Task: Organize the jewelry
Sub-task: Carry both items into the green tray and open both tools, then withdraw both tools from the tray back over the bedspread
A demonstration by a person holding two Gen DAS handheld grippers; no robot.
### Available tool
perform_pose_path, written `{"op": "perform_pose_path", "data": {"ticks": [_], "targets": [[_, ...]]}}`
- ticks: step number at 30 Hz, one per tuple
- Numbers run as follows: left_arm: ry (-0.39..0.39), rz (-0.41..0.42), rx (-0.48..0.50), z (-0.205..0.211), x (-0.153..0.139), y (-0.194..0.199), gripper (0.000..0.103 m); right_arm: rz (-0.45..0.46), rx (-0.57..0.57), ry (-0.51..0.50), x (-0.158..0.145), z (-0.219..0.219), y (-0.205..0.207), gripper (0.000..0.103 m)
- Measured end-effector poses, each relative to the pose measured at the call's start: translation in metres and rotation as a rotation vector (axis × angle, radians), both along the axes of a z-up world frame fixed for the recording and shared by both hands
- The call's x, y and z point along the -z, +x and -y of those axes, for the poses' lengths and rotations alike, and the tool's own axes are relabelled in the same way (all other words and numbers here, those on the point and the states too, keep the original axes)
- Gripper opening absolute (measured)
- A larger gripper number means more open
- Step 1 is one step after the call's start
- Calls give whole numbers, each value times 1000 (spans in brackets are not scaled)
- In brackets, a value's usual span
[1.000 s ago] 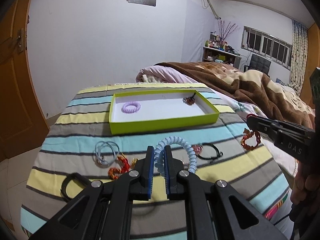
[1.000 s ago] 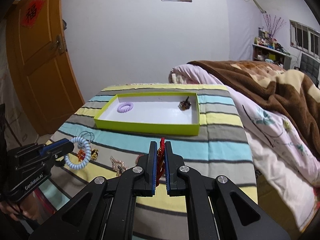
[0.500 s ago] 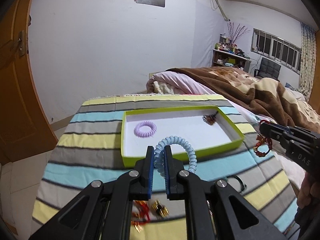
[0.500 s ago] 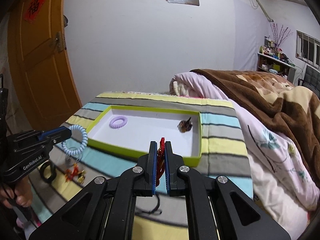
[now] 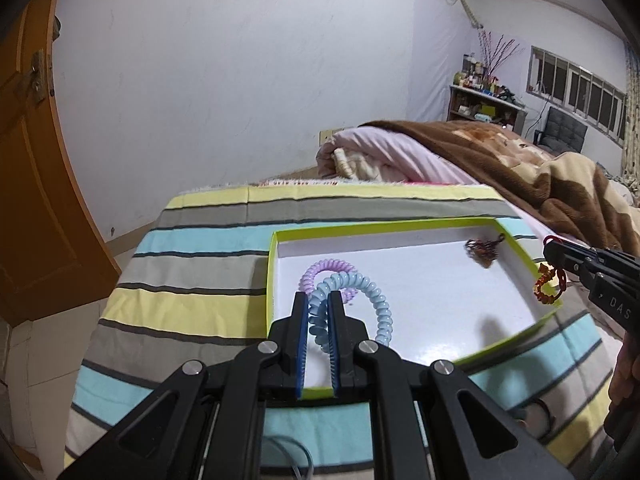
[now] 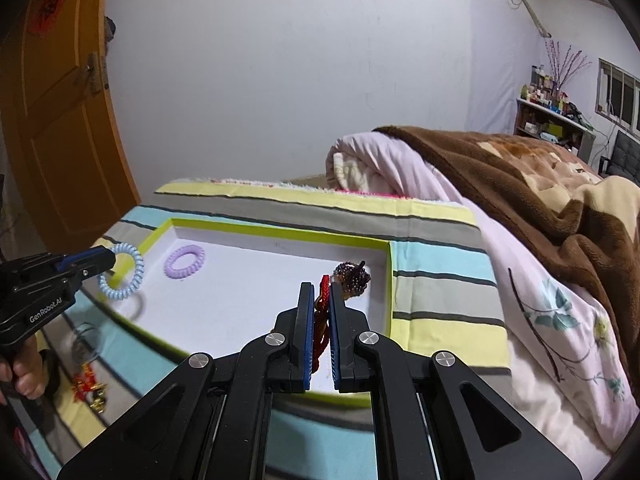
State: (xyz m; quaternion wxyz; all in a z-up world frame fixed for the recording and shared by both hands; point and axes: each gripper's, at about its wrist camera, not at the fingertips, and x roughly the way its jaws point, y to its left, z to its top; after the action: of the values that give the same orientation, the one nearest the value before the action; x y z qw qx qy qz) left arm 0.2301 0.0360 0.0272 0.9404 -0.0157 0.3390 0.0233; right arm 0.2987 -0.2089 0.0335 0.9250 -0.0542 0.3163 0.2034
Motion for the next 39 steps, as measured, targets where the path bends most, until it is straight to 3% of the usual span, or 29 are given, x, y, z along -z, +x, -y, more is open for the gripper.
{"op": "perform_pose_path", "data": {"ticks": [16,23,27,39], "targets": [[5,-113,-11,-6,35,36,10,-119,41,-55,46,-1,54,7],[-16,-126,1,-7,38,41,10,-126,42,-74,48,-4,57,8],[-16,-132,6,-6,38,41,11,-121,35,-84,48,-7,54,19],[-36,-101,8,-9,21,19,19,-99,50,-52,35,4,31,21]]}}
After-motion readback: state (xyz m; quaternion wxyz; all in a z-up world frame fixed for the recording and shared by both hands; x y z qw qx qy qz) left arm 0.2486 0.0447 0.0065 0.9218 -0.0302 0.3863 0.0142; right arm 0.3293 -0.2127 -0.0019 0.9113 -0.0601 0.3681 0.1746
